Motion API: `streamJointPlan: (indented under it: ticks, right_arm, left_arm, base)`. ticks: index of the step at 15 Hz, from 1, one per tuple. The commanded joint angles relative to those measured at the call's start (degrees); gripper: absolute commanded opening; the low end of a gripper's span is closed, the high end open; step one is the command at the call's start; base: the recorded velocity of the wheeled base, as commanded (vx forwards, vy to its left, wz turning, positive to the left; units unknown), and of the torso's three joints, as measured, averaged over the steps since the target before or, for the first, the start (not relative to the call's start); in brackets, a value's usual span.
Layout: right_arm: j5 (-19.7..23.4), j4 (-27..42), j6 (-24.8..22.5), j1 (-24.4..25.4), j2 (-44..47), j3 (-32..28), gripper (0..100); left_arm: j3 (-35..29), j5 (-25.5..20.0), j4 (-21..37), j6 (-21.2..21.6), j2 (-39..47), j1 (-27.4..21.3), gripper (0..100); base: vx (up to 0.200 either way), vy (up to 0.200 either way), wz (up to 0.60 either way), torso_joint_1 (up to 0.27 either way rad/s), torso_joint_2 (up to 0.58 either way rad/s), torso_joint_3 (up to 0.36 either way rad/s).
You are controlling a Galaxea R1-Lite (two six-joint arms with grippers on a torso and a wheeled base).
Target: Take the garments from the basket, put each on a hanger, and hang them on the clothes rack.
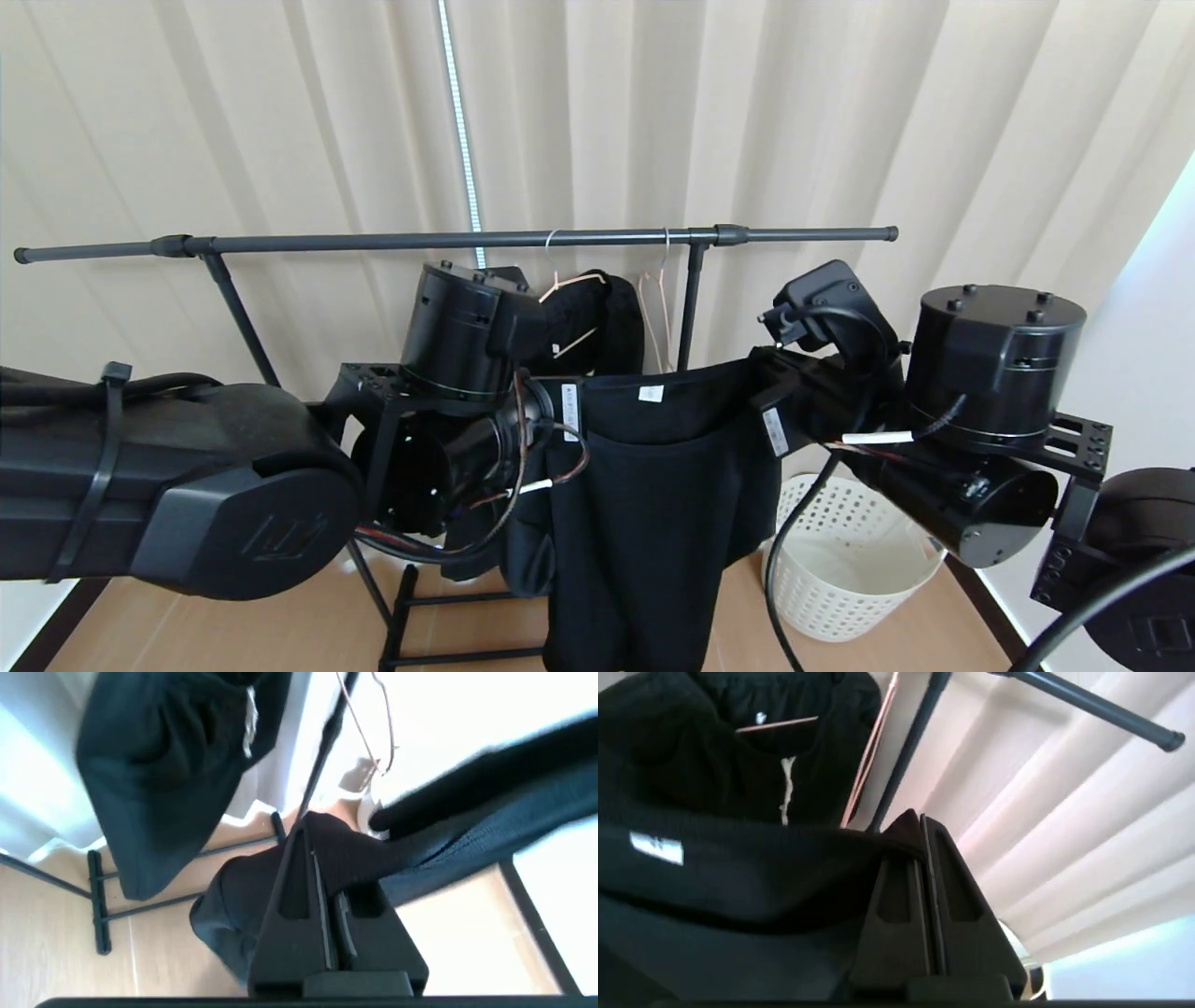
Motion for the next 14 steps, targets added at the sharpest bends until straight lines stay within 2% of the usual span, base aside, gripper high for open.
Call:
streamJointPlan:
  ticks: [1, 3, 4, 5, 8, 10, 12, 13, 14]
  right_arm:
    - [3.86, 0.37, -3.29, -0.16, -3.38, 2.91, 0]
    - [7.73, 0.63, -9.35, -1.48, -4.17, 1.77, 0]
    - [8.25, 0.81, -10.76, -2.01, -4.26, 0.89, 0]
    - [9.05, 3.88, -11.64, -2.62, -4.96, -0.96, 0]
    - [18.89, 23.57, -11.55, -2.71, -13.05, -3.33, 0]
    - [25.31, 35.79, -11.11, -2.10, -18.24, -4.65, 0]
    - [27.15, 38.25, -7.25, 0.45, -18.67, -4.82, 0]
    - [27.15, 38.43, 0.05, 5.02, -17.97, -4.82, 0]
    - [27.15, 38.16, 4.18, 7.75, -16.74, -4.82, 0]
  left_arm:
    - [-0.22, -0.03, -0.10, -0.06, -0.27, 1.19, 0]
    - [-0.49, -0.12, -0.01, 0.65, -0.71, 1.80, 0]
    - [-0.66, -0.21, 0.08, 1.70, -0.80, 2.07, 0]
    - [-1.45, -0.82, 0.17, 3.81, -1.68, 2.59, 0]
    - [-5.85, -7.33, 1.57, 6.27, -1.86, 5.23, 0]
    - [-9.01, -14.62, 1.66, 9.35, -1.68, 7.25, 0]
    - [-12.53, -18.66, 1.66, 9.88, -1.24, 7.78, 0]
    - [-16.57, -22.97, 2.01, 9.88, 0.52, 7.87, 0]
    - [-19.47, -25.70, 3.42, 10.05, 1.22, 7.87, 0]
  base:
    - [0.000, 0.000, 0.00, 0.000, 0.00, 0.000]
    - [0.000, 0.000, 0.00, 0.000, 0.00, 0.000]
    - [0.000, 0.000, 0.00, 0.000, 0.00, 0.000]
    - [0.000, 0.000, 0.00, 0.000, 0.00, 0.000]
    - [0.000, 0.000, 0.00, 0.000, 0.00, 0.000]
    - [0.000, 0.000, 0.00, 0.000, 0.00, 0.000]
    - [0.000, 0.000, 0.00, 0.000, 0.00, 0.000]
    - [0.000, 0.000, 0.00, 0.000, 0.00, 0.000]
    - [0.000, 0.000, 0.00, 0.000, 0.00, 0.000]
